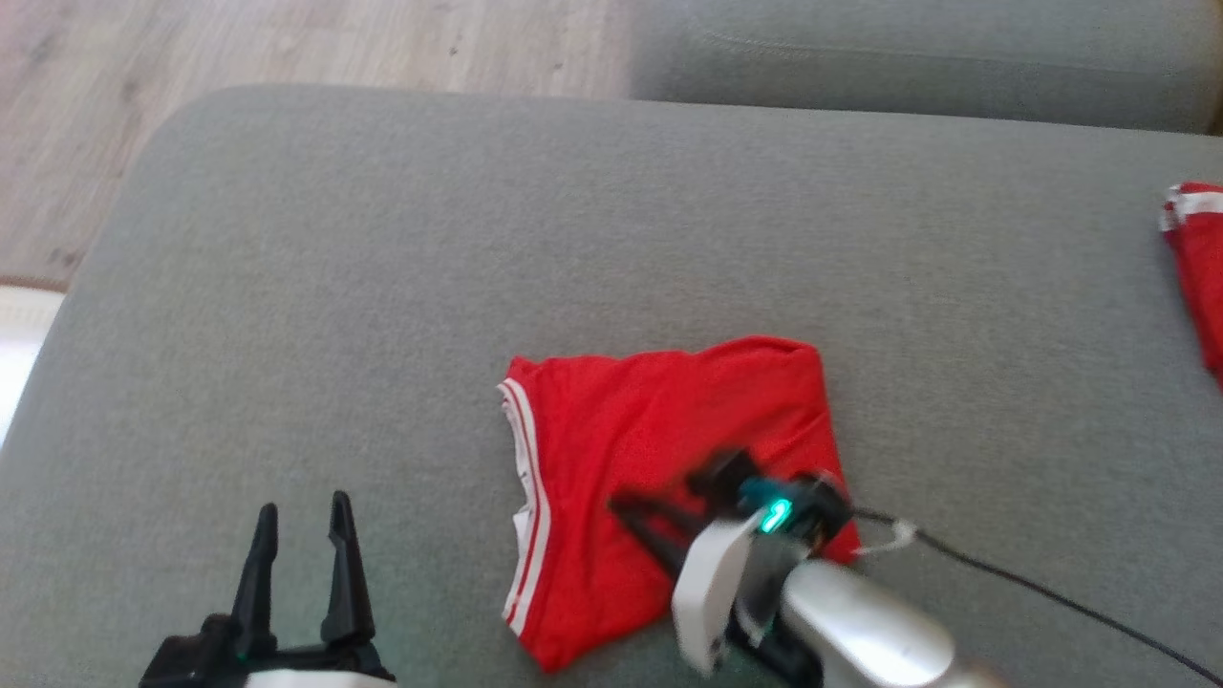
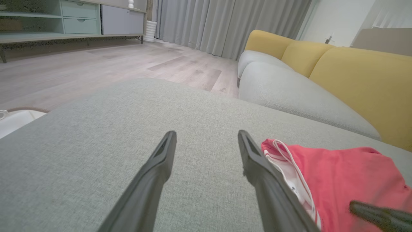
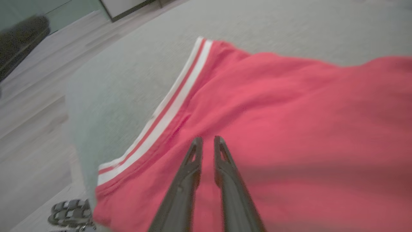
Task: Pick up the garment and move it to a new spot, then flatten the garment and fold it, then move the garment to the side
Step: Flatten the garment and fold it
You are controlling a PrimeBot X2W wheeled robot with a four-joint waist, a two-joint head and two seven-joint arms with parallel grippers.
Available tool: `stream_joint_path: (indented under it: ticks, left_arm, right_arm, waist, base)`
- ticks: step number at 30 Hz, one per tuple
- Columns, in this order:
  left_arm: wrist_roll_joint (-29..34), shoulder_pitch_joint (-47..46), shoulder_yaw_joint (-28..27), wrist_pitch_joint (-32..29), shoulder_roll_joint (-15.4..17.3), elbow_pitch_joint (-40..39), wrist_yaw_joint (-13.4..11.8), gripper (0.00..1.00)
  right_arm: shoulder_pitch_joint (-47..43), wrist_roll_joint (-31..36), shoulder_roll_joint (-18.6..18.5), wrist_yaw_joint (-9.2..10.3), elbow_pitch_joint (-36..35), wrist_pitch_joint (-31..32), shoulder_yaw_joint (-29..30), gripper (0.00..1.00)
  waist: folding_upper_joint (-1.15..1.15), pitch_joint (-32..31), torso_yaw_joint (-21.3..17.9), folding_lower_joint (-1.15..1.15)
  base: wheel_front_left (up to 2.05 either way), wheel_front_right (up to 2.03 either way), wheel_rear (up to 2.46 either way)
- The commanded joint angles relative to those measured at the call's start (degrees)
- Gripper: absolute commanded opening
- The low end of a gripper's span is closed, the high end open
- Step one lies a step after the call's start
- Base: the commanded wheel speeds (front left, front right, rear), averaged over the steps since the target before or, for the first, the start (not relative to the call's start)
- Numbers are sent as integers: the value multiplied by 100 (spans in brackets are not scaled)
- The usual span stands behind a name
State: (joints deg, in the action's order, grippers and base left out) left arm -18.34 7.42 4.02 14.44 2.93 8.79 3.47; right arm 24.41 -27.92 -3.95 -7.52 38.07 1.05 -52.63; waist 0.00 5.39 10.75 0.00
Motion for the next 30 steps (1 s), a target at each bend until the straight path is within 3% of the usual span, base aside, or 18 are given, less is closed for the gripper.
stream_joint_path:
  ticks: [1, 8, 9, 14, 18, 23, 30]
  left_arm:
    - [-13, -76, -212, 56, -5, -218, -42, 100]
    - [192, 99, -352, 56, -5, -287, 4, 100]
    - [192, 99, -352, 56, -5, -287, 4, 100]
    - [498, 141, -410, 56, -5, -220, 95, 100]
    - [674, 155, -432, 56, -5, -112, 157, 100]
    - [798, 197, -493, 56, -5, -17, 188, 100]
    - [908, 233, -510, 56, -5, -4, 201, 100]
  right_arm:
    - [202, 104, 106, 3, -151, -185, 208, 100]
    - [-206, 932, -402, 3, -748, -901, 2079, 100]
    - [-206, 932, -402, 3, -748, -901, 2079, 100]
    - [-986, 1398, -826, 3, -1438, -1248, 3392, 100]
    - [-1667, 1491, -900, 3, -1670, -1457, 4144, 100]
    - [-2290, 1474, -808, 3, -1601, -1565, 4617, 100]
    - [-2438, 1426, -606, 3, -1607, -1596, 4686, 100]
  waist:
    - [0, -90, -132, 0]
    - [0, -331, -557, 0]
    - [0, -331, -557, 0]
    - [0, -452, -776, 0]
    - [0, -557, -841, 0]
    - [0, -629, -863, 0]
    - [0, -634, -866, 0]
  base:
    - [0, 0, 0]
    - [0, 0, 0]
    - [0, 0, 0]
    - [0, 0, 0]
    - [0, 0, 0]
    - [0, 0, 0]
    - [0, 0, 0]
